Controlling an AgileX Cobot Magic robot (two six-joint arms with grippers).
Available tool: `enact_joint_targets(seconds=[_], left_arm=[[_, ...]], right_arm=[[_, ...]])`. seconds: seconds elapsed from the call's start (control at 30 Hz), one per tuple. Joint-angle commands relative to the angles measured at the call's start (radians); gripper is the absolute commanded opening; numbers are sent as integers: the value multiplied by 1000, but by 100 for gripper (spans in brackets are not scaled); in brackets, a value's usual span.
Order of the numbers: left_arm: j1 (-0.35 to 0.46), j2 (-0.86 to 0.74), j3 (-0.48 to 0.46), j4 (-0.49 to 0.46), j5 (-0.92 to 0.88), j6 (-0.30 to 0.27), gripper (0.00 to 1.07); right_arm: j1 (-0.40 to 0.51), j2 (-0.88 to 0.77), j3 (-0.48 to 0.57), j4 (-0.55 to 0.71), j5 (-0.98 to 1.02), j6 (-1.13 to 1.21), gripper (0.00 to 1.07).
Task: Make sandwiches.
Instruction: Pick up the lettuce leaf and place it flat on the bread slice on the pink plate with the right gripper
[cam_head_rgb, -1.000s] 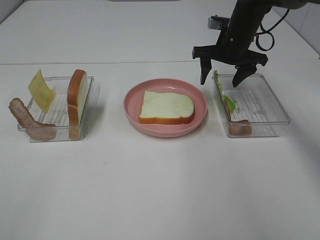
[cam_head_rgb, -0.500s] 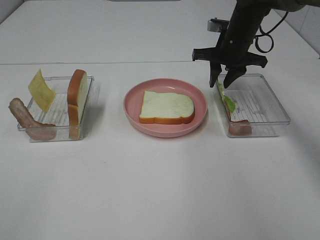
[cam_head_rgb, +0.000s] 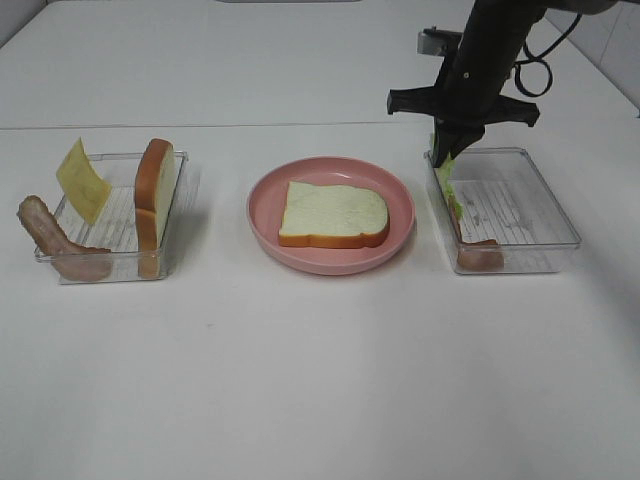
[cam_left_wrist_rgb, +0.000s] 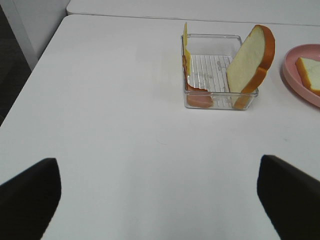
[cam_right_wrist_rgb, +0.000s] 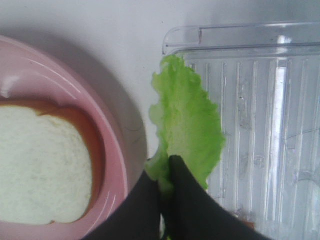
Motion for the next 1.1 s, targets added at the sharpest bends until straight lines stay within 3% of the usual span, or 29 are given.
enact_joint_targets(seconds=[0.03,0.2,0.3,0.33,0.47,0.53,0.7,1.1], left_arm=[[2,-16,5,-5,-14,0,102],[2,-16,5,-5,-14,0,102],[2,-16,5,-5,-14,0,102],[2,-16,5,-5,-14,0,102],[2,-16,5,-5,-14,0,102],[2,-16,5,-5,-14,0,102],[2,-16,5,-5,-14,0,102],[2,-16,5,-5,-14,0,102]], right_arm=[[-3,-77,-6,3,36,-10,0],[-2,-168,-5,21,75,-18,0],[-2,-210,-5,101,63,-52,0],[-2,-232,-4,196,37,-91,0],[-2,-238,-3,335,11,-153,0],[-1,-224,-3,487,7,-217,0],[10,-174,-3,653,18,-304,0],[70,-29,-3,668,2,-311,0]])
